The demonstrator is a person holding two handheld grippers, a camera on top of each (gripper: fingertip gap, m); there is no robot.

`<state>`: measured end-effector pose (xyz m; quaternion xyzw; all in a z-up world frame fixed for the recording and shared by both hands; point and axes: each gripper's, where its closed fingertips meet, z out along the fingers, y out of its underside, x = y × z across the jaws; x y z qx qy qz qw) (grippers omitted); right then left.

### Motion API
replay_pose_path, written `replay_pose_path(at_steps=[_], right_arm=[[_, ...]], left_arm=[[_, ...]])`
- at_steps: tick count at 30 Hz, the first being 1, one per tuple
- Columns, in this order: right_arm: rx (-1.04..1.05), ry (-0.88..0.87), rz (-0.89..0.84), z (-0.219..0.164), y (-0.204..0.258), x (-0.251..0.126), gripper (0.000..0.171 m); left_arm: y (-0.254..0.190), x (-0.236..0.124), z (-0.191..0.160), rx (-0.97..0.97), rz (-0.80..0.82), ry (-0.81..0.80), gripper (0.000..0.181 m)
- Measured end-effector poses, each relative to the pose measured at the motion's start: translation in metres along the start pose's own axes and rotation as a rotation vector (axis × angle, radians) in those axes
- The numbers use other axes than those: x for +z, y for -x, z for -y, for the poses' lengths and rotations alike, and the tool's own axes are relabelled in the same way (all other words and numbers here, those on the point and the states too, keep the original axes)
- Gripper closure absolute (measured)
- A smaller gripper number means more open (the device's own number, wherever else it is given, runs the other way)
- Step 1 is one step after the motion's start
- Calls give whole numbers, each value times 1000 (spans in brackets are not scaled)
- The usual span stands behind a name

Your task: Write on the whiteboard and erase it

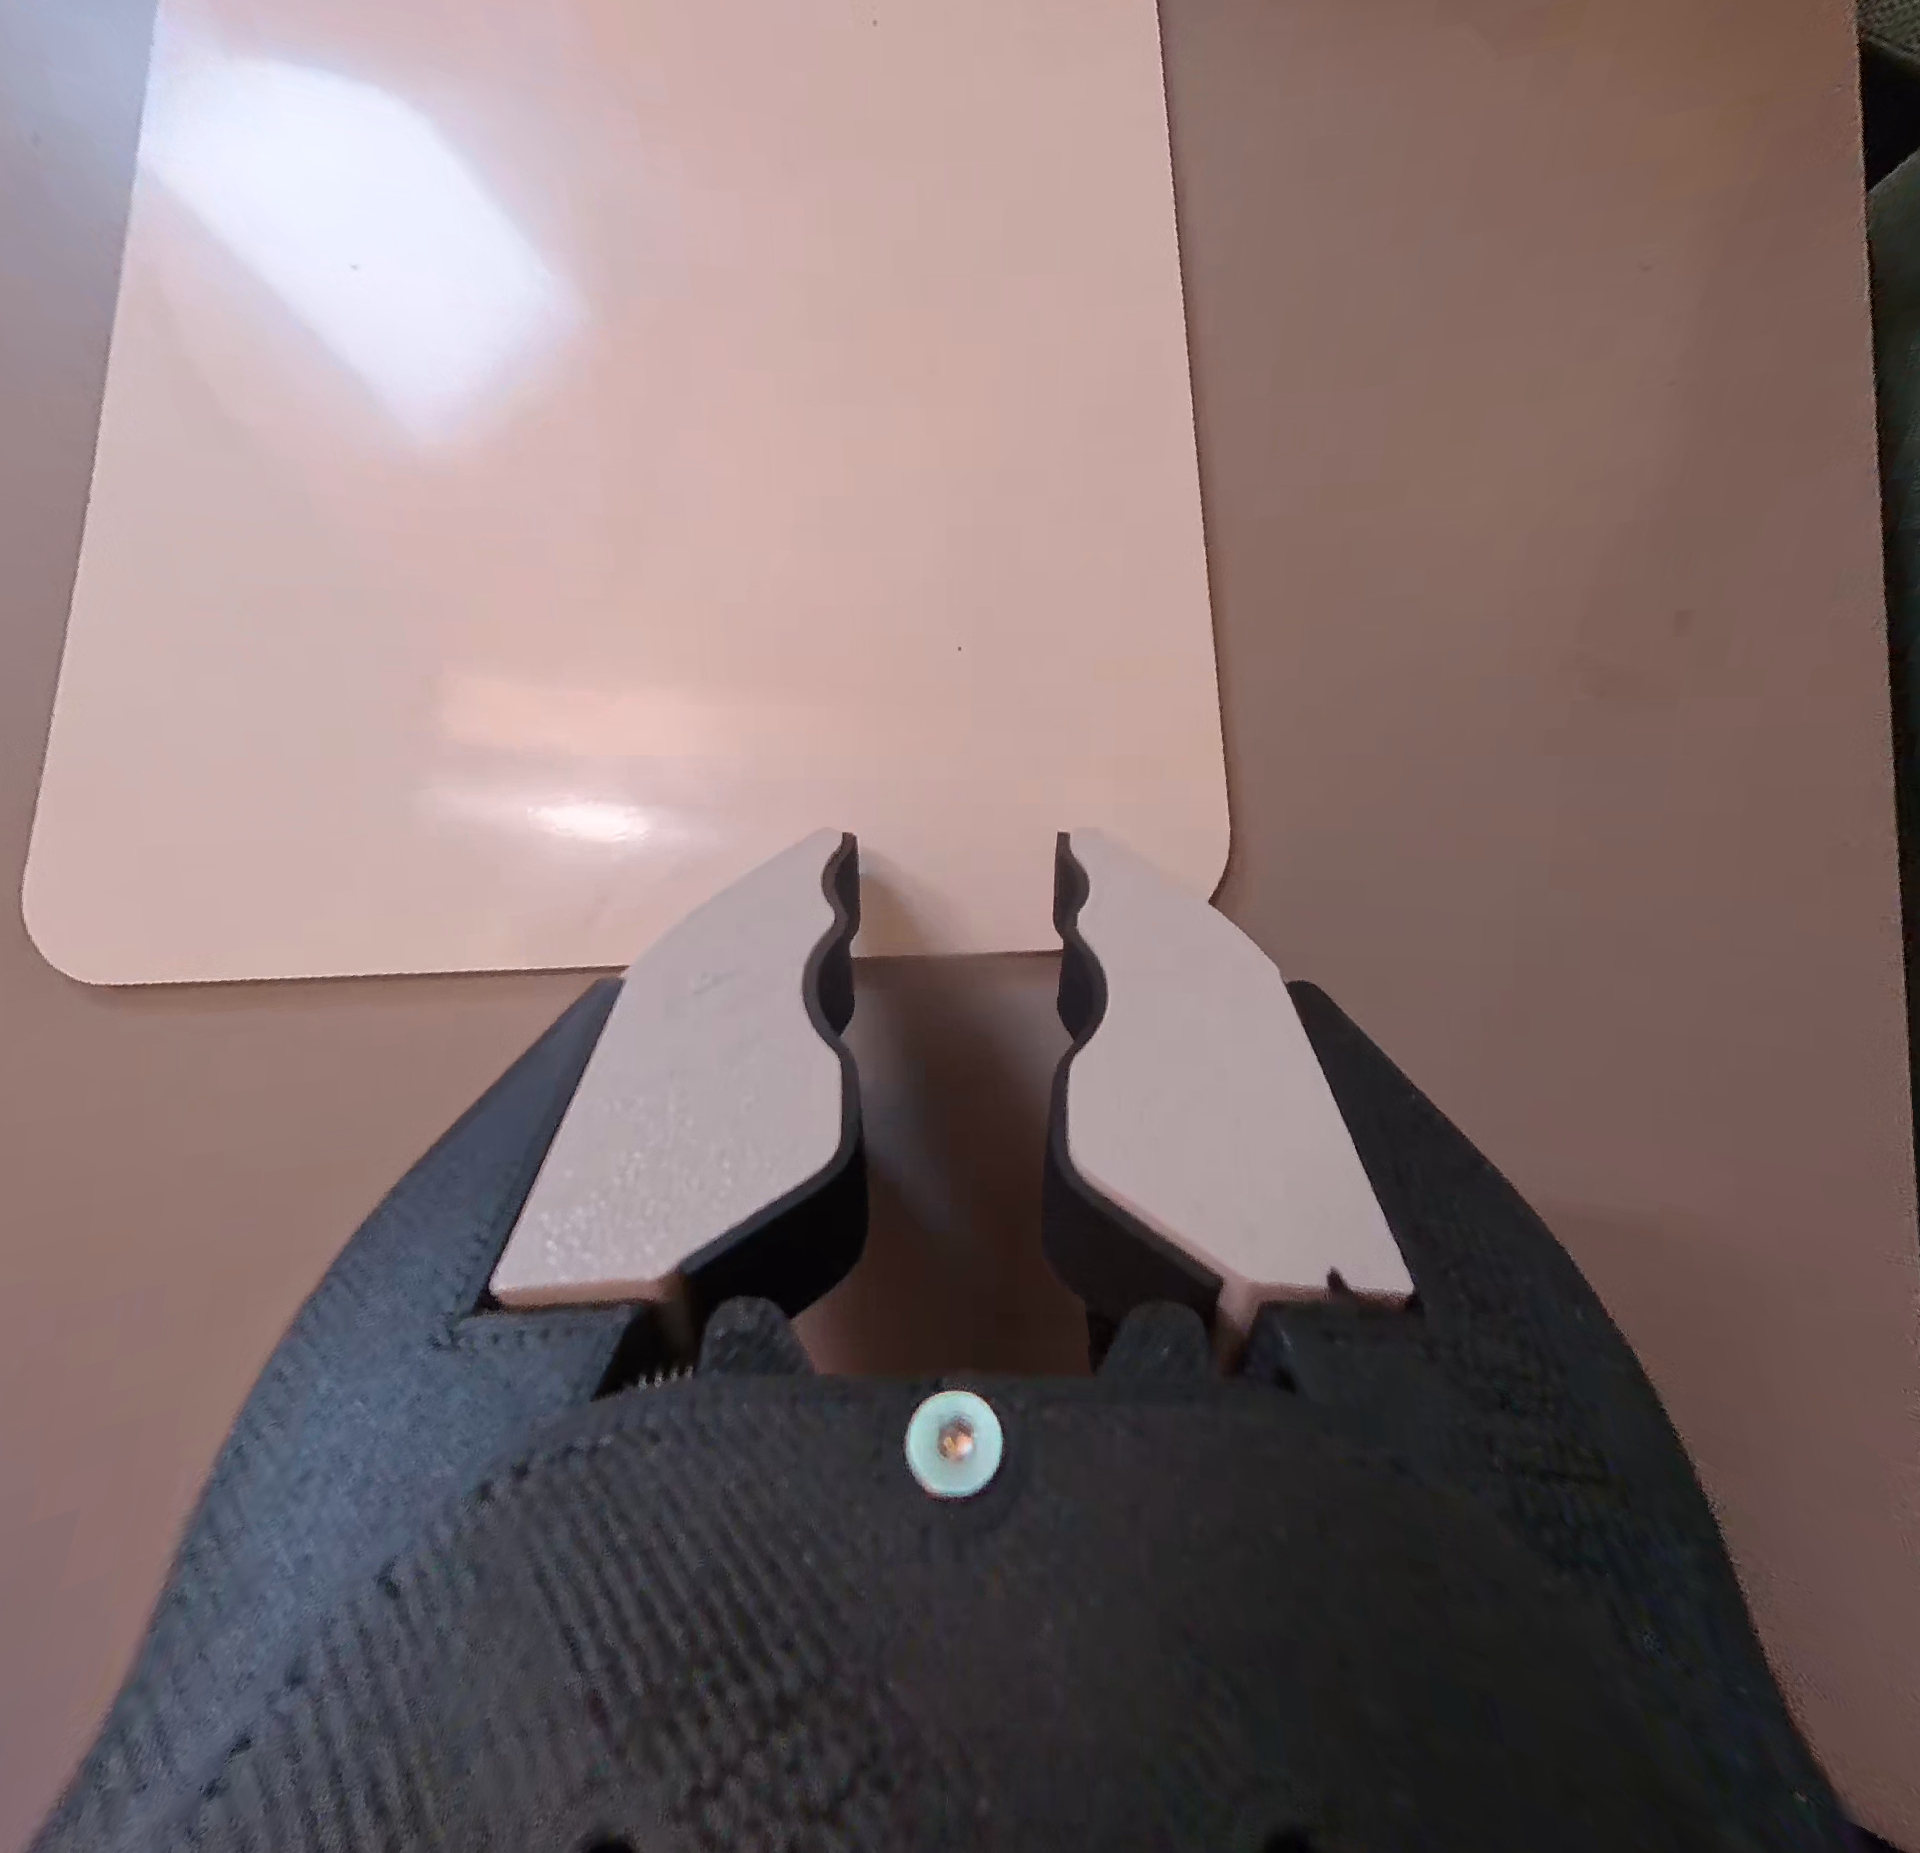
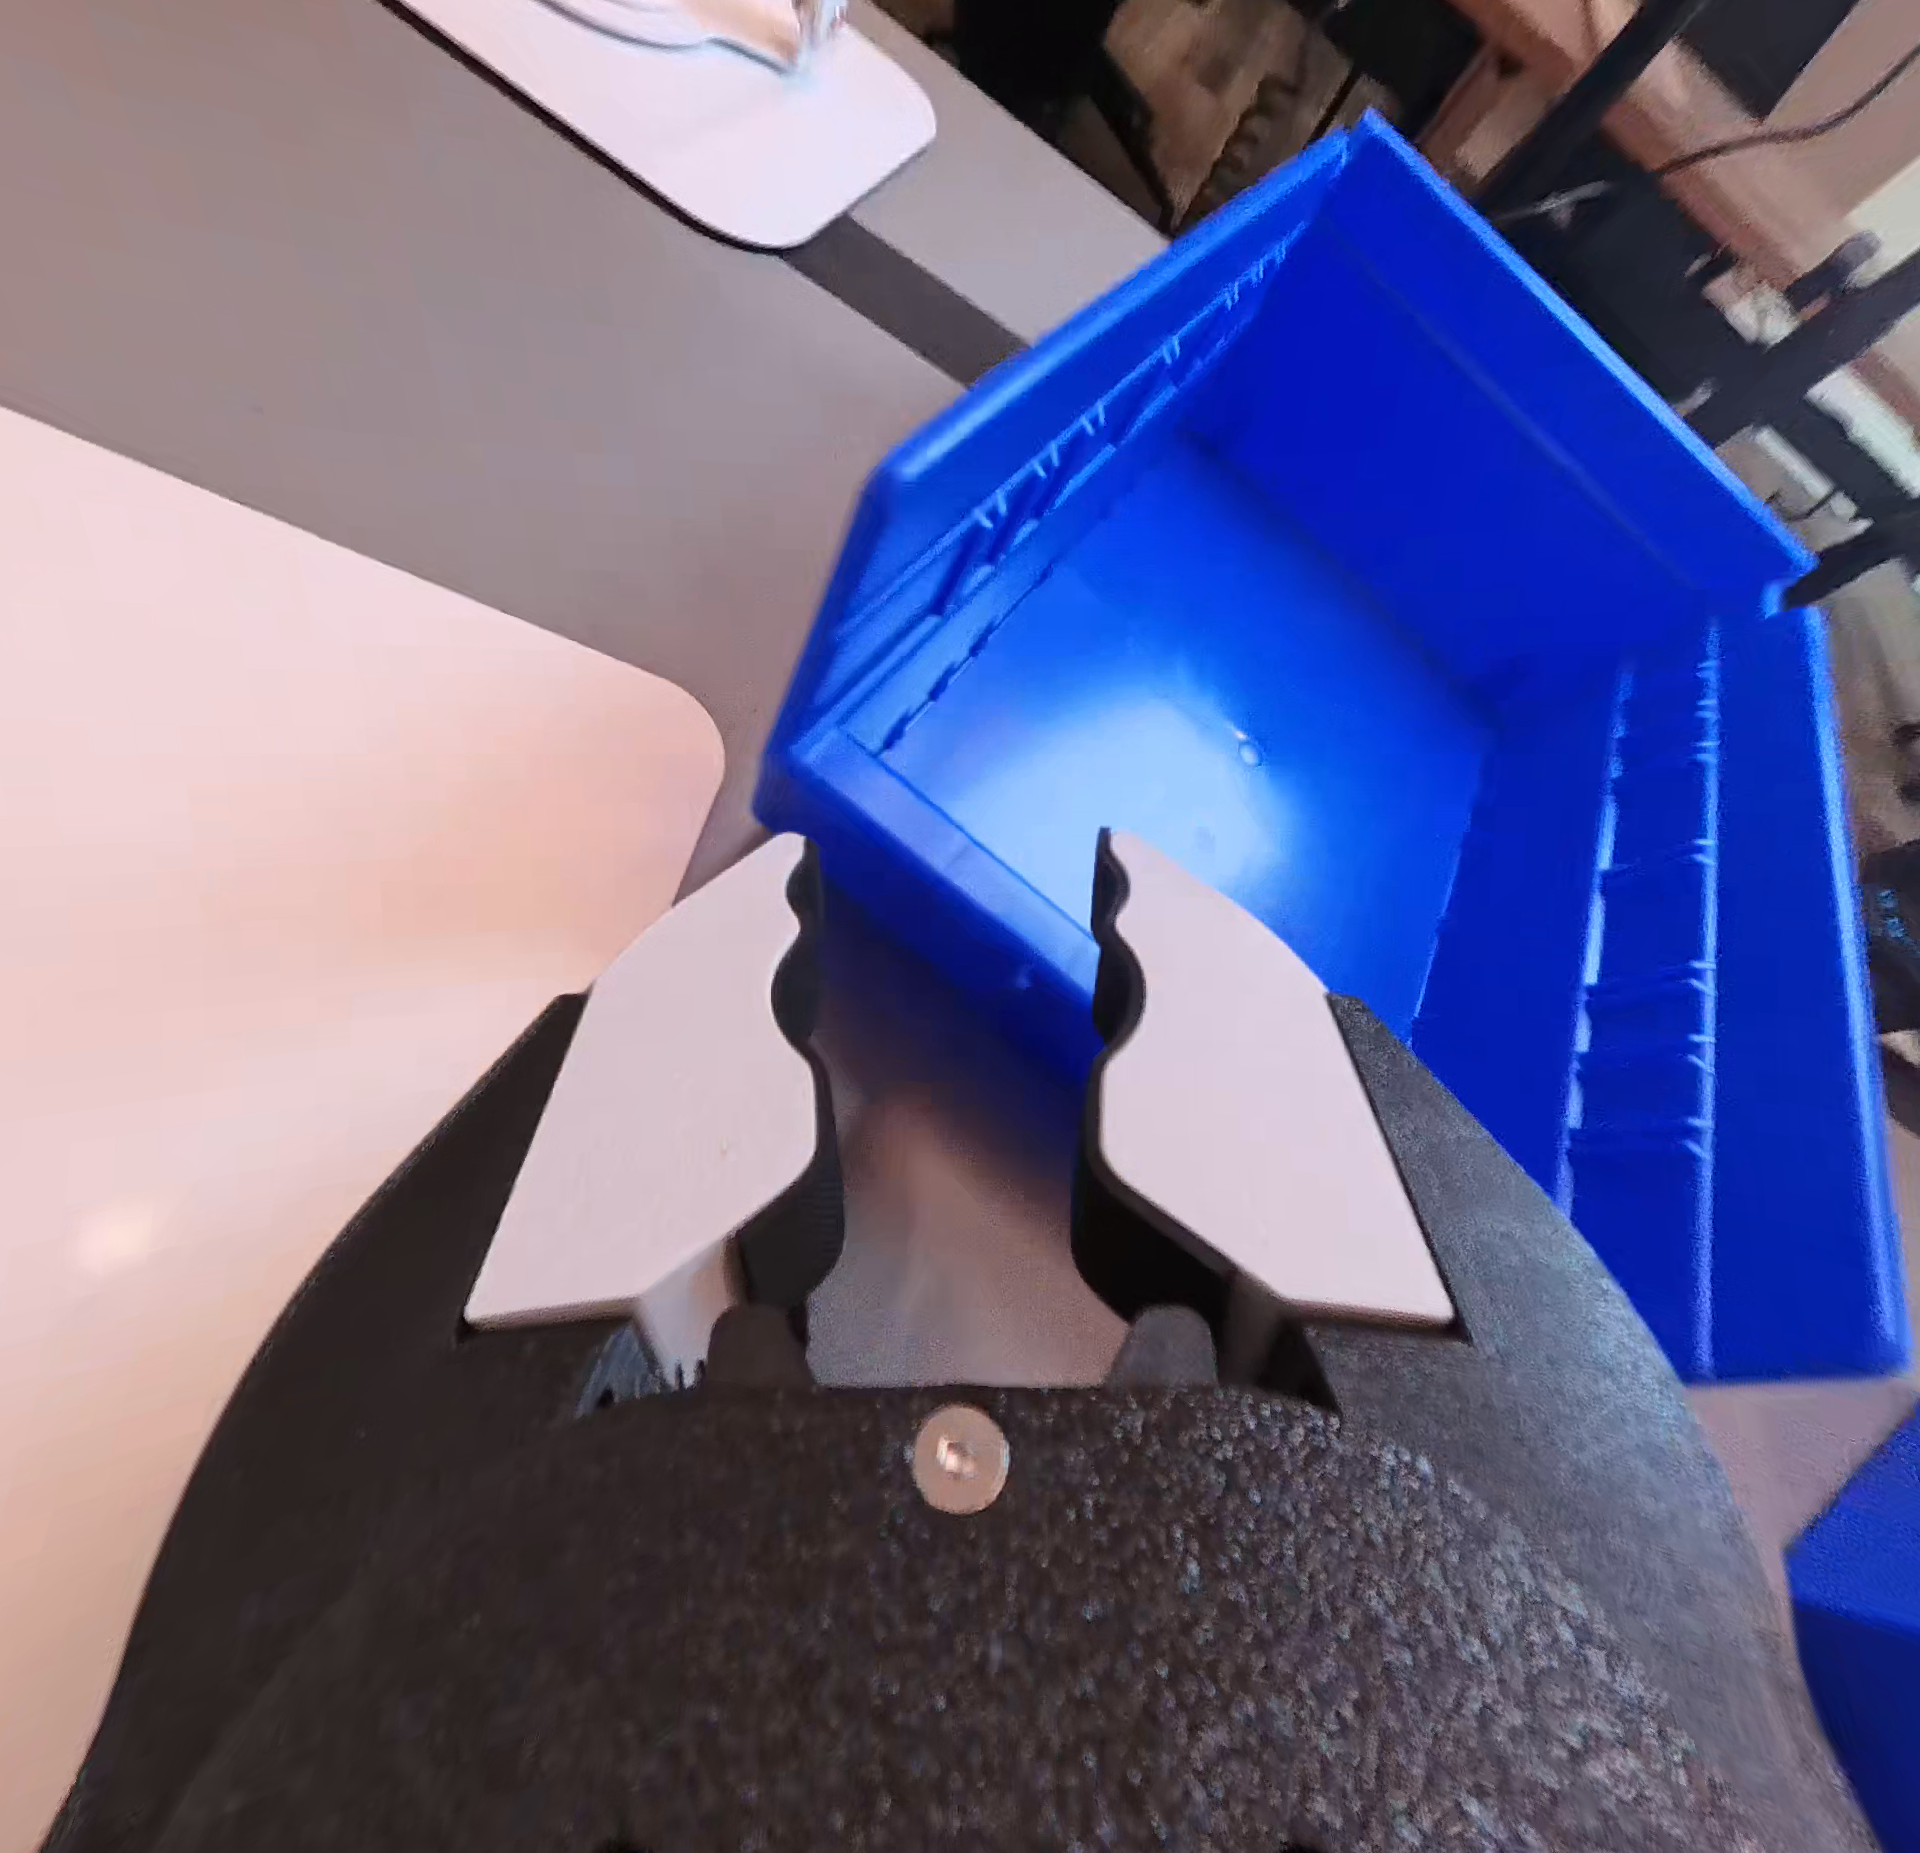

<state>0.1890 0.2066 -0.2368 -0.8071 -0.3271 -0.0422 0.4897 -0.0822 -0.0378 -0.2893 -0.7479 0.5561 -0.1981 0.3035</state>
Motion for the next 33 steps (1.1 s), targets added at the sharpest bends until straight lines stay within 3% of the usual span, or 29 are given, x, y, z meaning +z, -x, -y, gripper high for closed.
replay_pose_path(at_steps=[4,8,10,14,19,25,29,31,32,33], right_arm=[[-39,-58,-12,2,4,-14,120],[-51,-63,12,-5,5,-7,116],[-126,-13,-34,-10,-6,3,123],[-42,39,-71,-14,-27,16,123],[-51,-117,3,12,-4,-8,121],[-10,-325,176,49,36,-42,118],[-14,-330,222,50,47,-43,118],[-21,-320,235,46,50,-42,118],[-19,-317,243,44,52,-42,118],[-17,-318,251,44,53,-43,119]], left_arm=[[7,-2,2,5,30,-23,146],[18,-11,15,-19,74,-112,149],[25,-20,22,-33,113,-158,149],[47,-40,31,-54,237,-229,149],[100,-84,13,-118,528,-199,146],[172,-153,-54,-246,858,114,133],[184,-150,-108,-353,809,394,124],[189,-151,-130,-335,827,525,140],[186,-146,-133,-316,789,536,151],[186,-146,-133,-286,794,537,152]])
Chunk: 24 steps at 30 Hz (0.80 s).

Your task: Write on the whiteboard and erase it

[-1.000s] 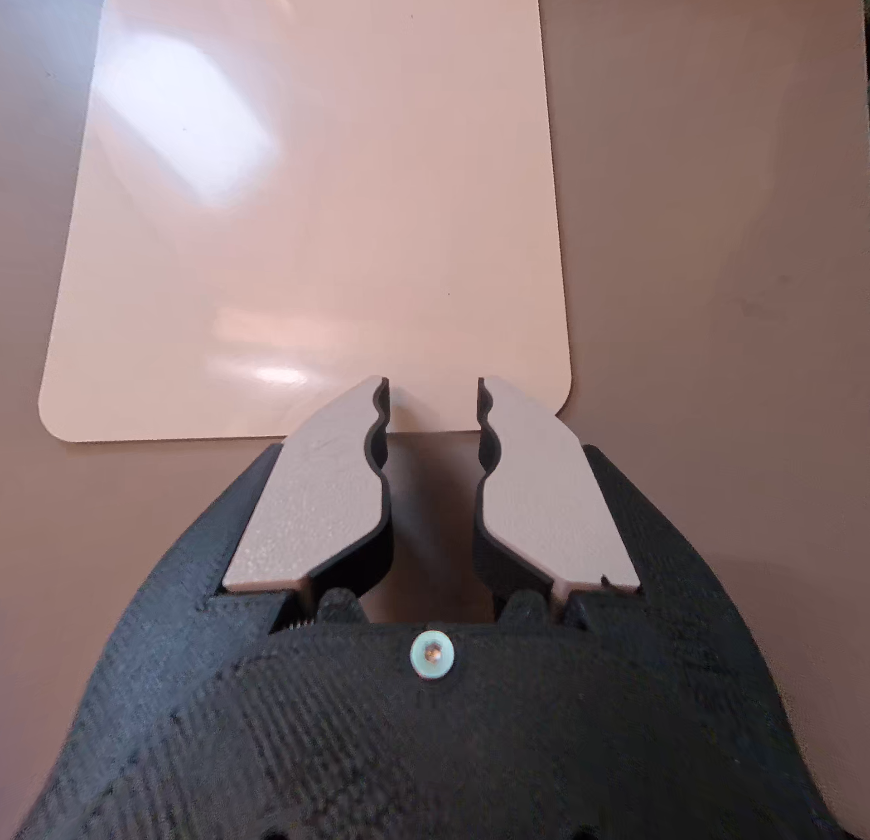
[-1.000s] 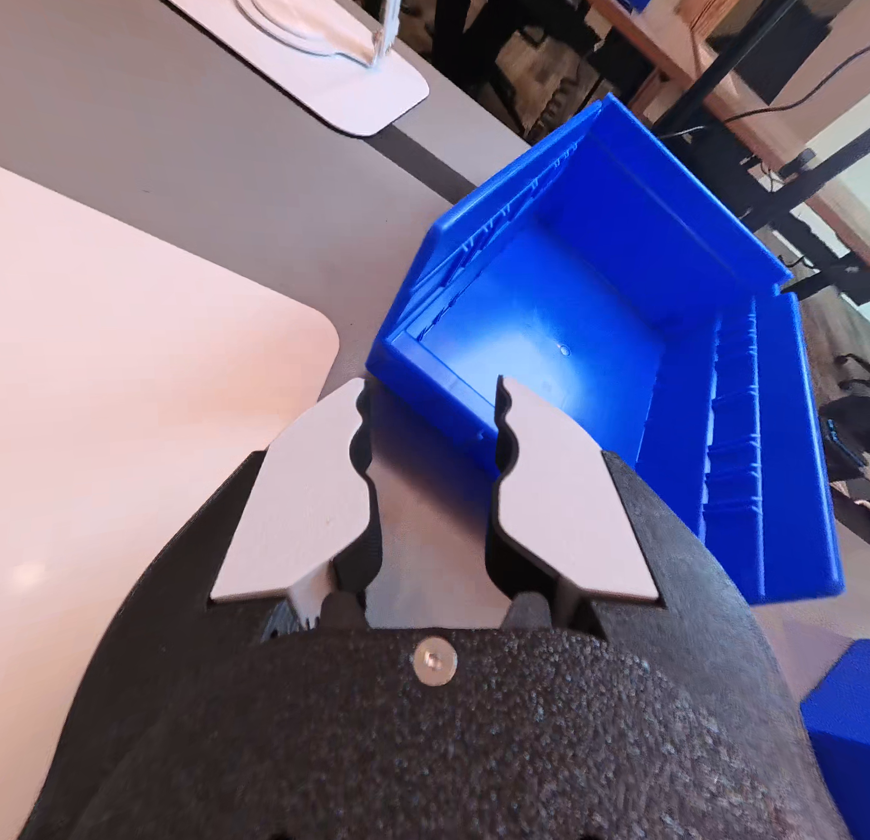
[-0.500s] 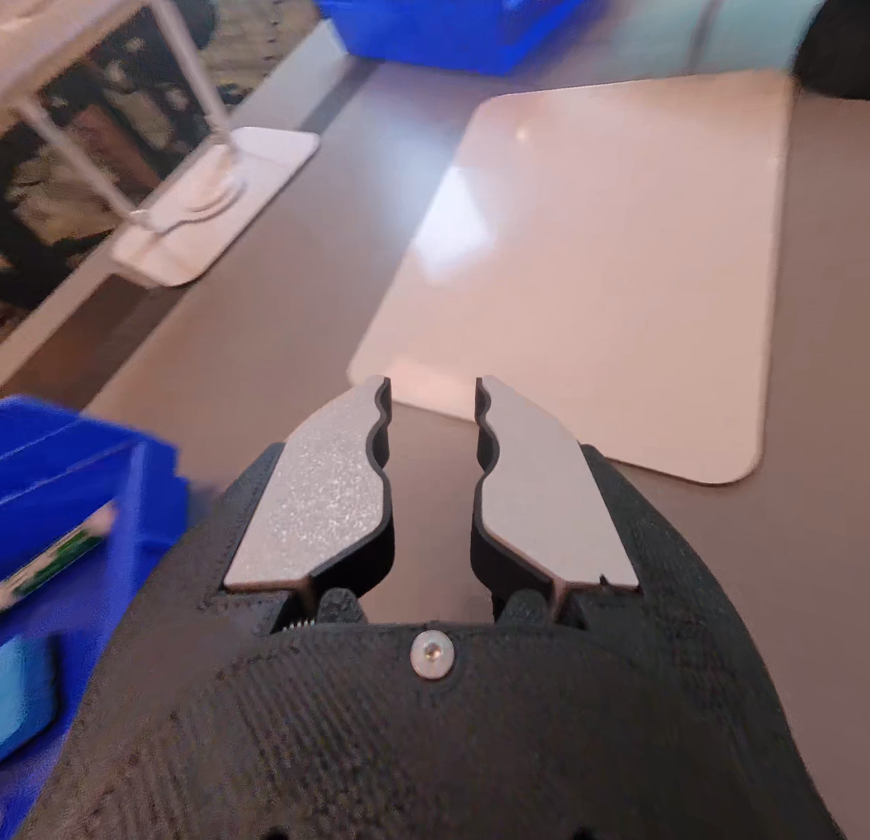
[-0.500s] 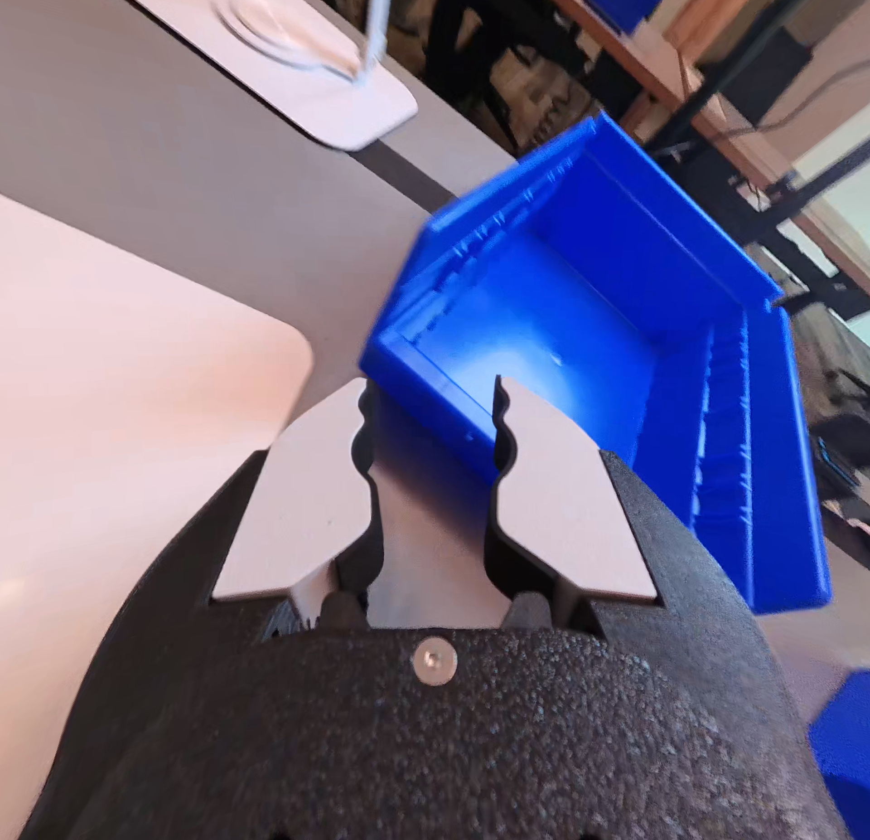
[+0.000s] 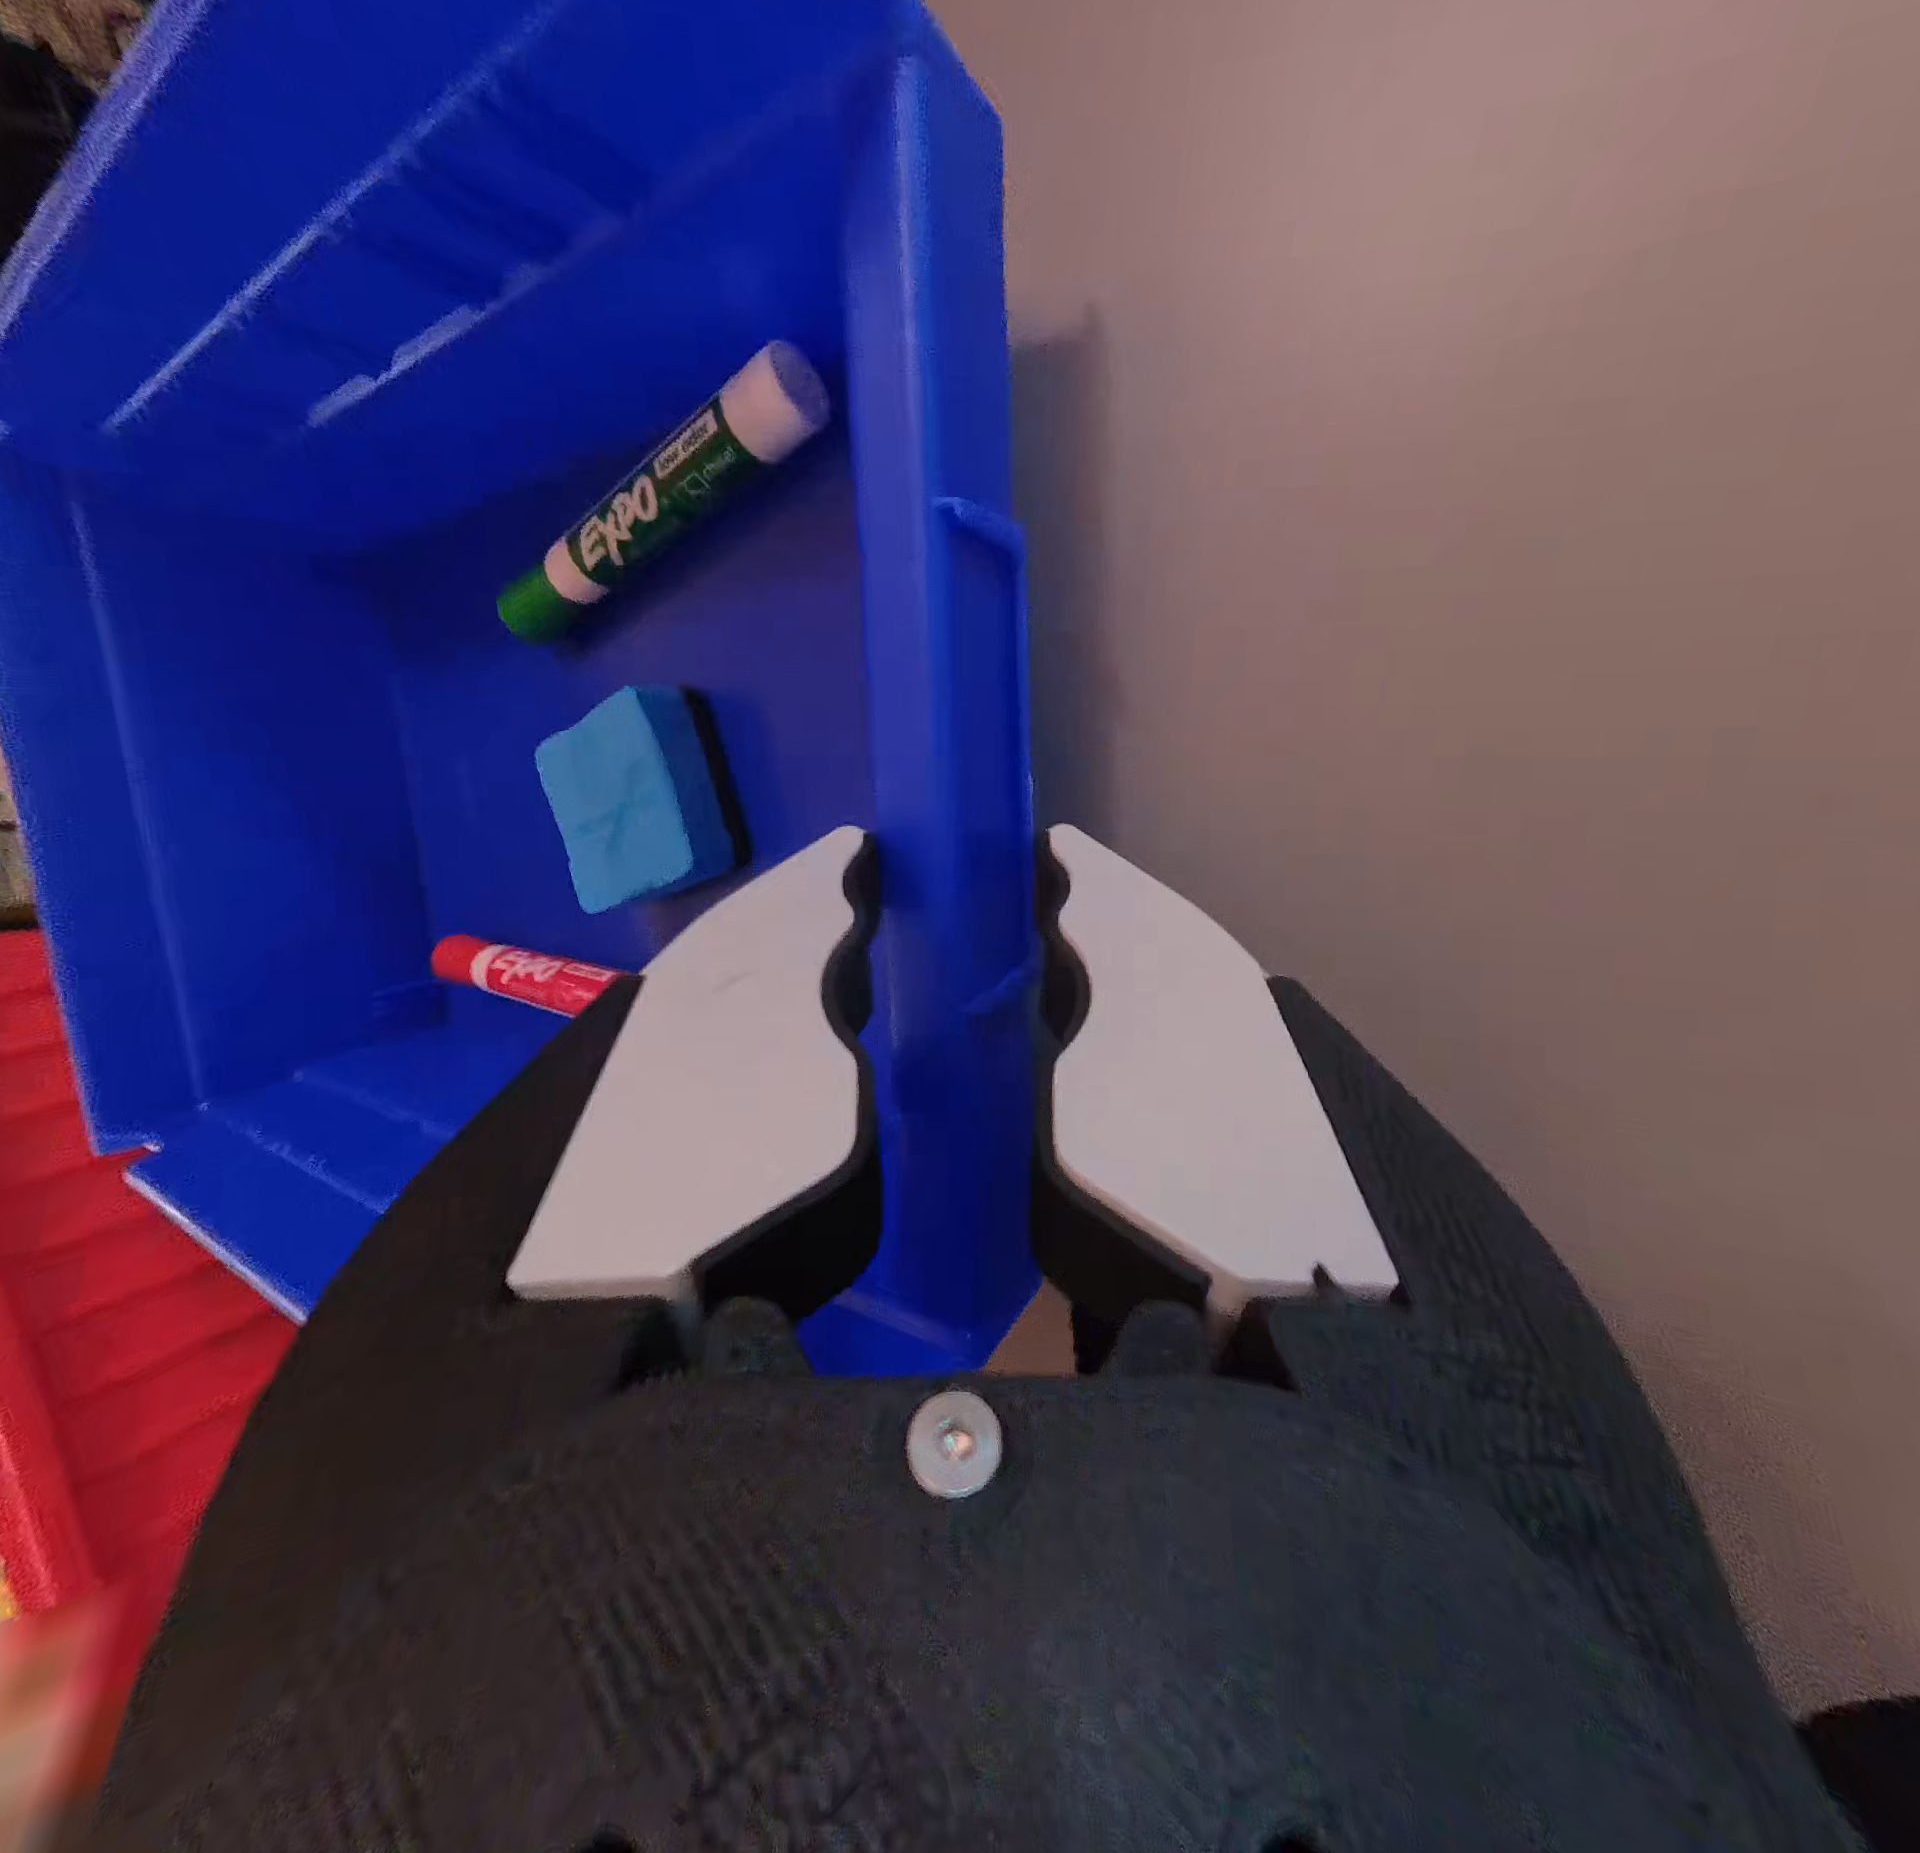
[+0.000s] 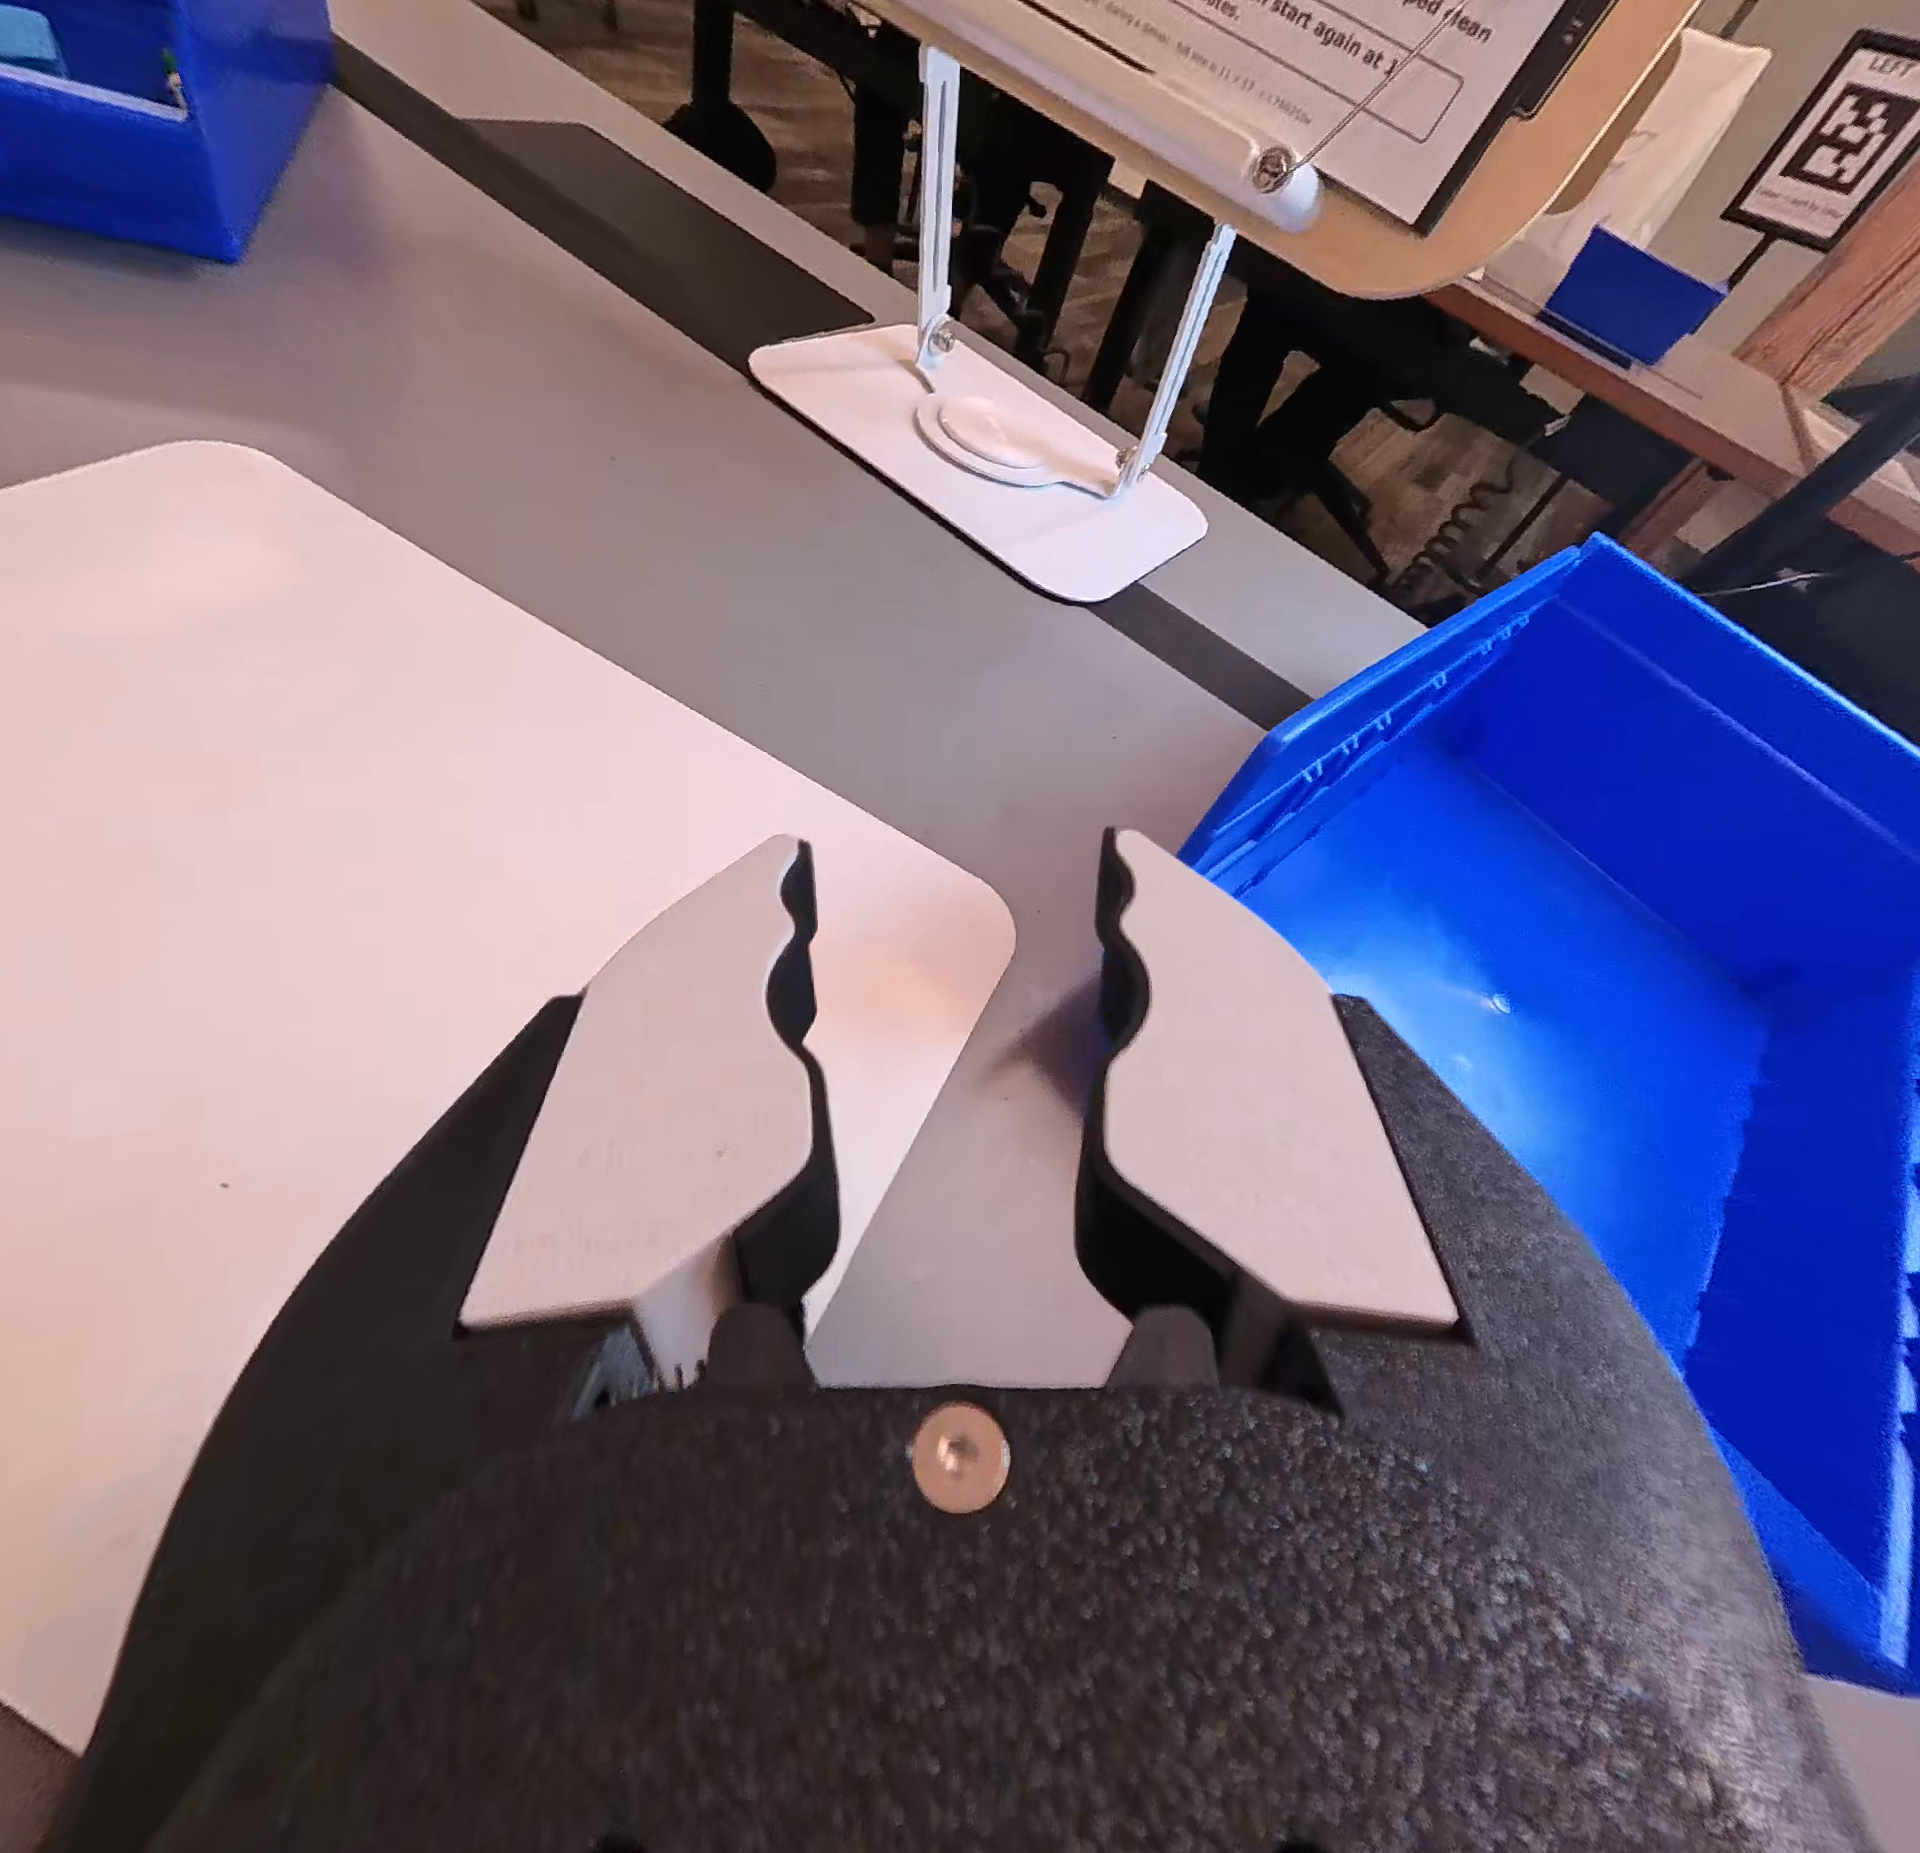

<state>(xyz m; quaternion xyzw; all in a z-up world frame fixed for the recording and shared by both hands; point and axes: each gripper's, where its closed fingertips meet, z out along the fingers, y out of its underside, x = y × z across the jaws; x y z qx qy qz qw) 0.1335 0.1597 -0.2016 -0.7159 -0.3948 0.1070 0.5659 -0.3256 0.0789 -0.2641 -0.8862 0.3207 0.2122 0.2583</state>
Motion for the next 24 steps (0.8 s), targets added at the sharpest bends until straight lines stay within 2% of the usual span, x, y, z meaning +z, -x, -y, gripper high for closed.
replay_pose_path(at_steps=[5,7,9,11,13,17,22,23,24], right_arm=[[5,-28,22,6,3,-3,119],[6,-42,25,9,3,-6,119],[10,-57,27,12,3,-8,120],[21,-67,35,13,4,-9,120],[30,-74,48,14,6,-9,120],[4,-68,57,12,11,-8,120],[-19,-59,61,9,13,-6,121],[-22,-55,61,7,13,-5,122],[-23,-50,58,6,13,-5,122]], left_arm=[[-5,-9,-12,61,-79,-10,152],[-10,-15,-18,33,-158,-15,151],[-13,-33,-3,-72,-300,-133,139],[6,-54,20,-149,-340,-264,143],[29,-55,35,-130,-337,-297,141],[53,-1,24,203,-328,-67,132],[58,62,5,478,-391,175,128],[58,70,2,511,-402,207,131],[58,73,-1,537,-428,234,150]])
